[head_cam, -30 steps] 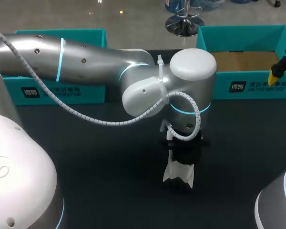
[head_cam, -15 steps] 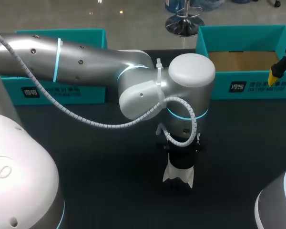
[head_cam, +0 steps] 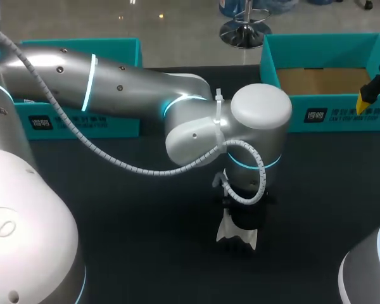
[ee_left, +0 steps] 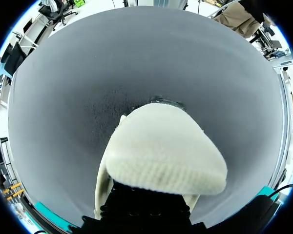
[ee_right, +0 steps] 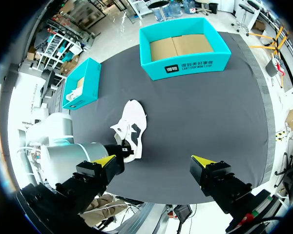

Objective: Take the shoe out of the shoebox, open the shoe tongue, remove and reinsert the insole, then place the shoe into the shoebox

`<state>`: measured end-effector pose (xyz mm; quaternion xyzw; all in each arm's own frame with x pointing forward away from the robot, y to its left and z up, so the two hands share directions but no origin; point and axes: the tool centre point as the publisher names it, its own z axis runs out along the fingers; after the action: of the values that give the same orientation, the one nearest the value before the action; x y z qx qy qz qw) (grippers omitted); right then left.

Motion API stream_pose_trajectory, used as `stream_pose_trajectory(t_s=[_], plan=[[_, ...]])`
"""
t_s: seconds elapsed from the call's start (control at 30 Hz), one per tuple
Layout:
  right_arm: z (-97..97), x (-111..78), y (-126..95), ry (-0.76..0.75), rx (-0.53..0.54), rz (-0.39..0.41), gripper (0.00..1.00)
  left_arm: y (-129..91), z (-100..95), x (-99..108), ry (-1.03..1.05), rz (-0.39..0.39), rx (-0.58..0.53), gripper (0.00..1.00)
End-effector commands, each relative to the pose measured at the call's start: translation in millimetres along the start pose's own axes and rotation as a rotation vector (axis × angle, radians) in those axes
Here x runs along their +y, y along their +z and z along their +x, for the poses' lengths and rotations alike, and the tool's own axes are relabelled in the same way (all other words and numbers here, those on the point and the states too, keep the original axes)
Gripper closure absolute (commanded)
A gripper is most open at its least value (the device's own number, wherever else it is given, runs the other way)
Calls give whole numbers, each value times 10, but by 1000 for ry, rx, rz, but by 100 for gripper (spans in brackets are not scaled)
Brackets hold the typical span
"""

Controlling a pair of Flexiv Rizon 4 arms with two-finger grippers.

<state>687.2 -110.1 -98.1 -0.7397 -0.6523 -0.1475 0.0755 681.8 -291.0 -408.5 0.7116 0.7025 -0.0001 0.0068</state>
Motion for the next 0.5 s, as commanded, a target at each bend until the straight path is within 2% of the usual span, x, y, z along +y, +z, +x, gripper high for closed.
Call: stream_pose_trajectory(t_s=[0.03,0.3,0.5], plan=[[12,32,-3,0,-3,7,0,81,60,63,4,-18,-20,100],[12,32,-3,0,-3,7,0,-230,39,151,35,-77,-74,100],[12,32,-3,0,-3,7,0,-446,-22,325,31,-122,-114,100]])
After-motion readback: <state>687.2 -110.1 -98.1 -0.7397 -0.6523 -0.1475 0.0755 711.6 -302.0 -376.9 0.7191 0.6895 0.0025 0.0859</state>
